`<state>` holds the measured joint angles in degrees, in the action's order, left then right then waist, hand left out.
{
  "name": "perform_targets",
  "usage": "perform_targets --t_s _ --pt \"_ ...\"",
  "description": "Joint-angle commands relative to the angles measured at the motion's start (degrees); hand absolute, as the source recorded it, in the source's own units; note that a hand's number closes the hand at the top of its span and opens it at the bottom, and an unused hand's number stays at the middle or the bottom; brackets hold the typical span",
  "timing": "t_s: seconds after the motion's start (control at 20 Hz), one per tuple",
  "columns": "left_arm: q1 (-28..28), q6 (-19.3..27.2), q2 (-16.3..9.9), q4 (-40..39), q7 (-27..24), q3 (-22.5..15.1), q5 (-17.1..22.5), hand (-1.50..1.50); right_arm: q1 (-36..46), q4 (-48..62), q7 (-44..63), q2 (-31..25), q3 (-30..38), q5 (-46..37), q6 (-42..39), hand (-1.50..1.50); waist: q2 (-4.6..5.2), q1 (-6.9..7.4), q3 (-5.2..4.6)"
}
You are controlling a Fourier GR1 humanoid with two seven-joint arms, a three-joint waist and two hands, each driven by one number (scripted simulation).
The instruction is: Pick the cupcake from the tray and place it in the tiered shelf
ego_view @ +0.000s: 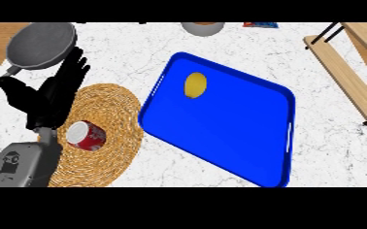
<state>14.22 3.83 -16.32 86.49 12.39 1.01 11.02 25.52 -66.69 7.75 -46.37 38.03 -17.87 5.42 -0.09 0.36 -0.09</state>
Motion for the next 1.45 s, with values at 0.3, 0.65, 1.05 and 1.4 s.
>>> perform_targets --t_s 0.3,0.65,1.05,1.4 --pt "-0.28 -0.19 0.23 0.5 1.22 1.63 -0.29 0.0 0.55 9.9 -1.21 -8.75 5.57 12.17 -16.77 -1.5 -0.09 -0.83 0.09" --pt "-0.97 -2.3 -0.58 -1.5 -1.88 4.14 0.58 0.0 -9.21 18.5 -6.76 -17.99 16.82 18.82 -28.33 -1.5 -0.07 -1.57 0.12" --pt "-2.47 -1.31 0.45 2.91 2.19 2.47 -0.56 0.0 -20.22 29.18 -20.1 -24.24 26.35 23.61 -44.19 -1.5 -0.16 -1.58 0.17" --pt "-2.43 -0.57 2.55 1.47 -0.91 1.53 -2.93 0.0 -27.57 32.13 -34.24 -27.72 26.63 19.92 -47.74 -1.5 0.06 -0.93 0.16"
